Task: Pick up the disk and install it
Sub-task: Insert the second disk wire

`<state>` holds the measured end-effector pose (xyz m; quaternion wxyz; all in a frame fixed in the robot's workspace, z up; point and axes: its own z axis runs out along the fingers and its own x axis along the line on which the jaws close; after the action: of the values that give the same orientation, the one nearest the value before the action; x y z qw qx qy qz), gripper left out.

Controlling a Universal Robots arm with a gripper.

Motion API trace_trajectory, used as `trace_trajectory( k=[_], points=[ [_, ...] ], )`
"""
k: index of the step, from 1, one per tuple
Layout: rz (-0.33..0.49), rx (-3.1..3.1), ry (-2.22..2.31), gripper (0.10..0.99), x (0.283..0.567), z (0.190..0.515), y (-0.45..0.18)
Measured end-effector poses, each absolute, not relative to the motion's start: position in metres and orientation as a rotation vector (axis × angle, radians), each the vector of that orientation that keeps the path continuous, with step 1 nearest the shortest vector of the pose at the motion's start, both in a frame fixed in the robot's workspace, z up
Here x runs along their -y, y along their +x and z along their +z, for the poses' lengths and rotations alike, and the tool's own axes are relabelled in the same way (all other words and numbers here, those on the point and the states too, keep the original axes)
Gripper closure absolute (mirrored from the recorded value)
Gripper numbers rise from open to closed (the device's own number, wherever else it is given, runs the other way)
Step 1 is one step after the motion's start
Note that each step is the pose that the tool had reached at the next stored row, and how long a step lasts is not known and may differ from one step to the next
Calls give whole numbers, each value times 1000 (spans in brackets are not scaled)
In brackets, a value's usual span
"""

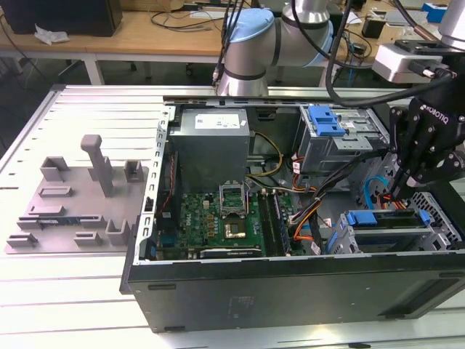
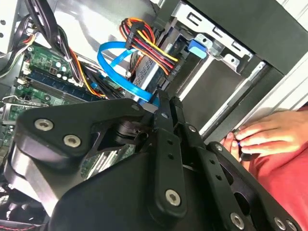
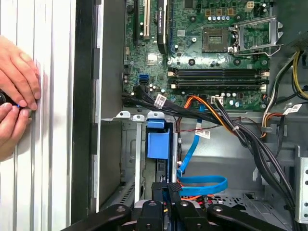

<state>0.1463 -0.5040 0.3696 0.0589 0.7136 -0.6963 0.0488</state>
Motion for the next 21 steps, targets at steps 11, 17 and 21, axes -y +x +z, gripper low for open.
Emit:
trace_trajectory(
  k=[11,17,21],
  points=[
    [121,2125,2184,925,509,369,146],
    [109,2140,2198,925,516,362,146],
    [96,2147,2206,925,518,360,146]
  ],
)
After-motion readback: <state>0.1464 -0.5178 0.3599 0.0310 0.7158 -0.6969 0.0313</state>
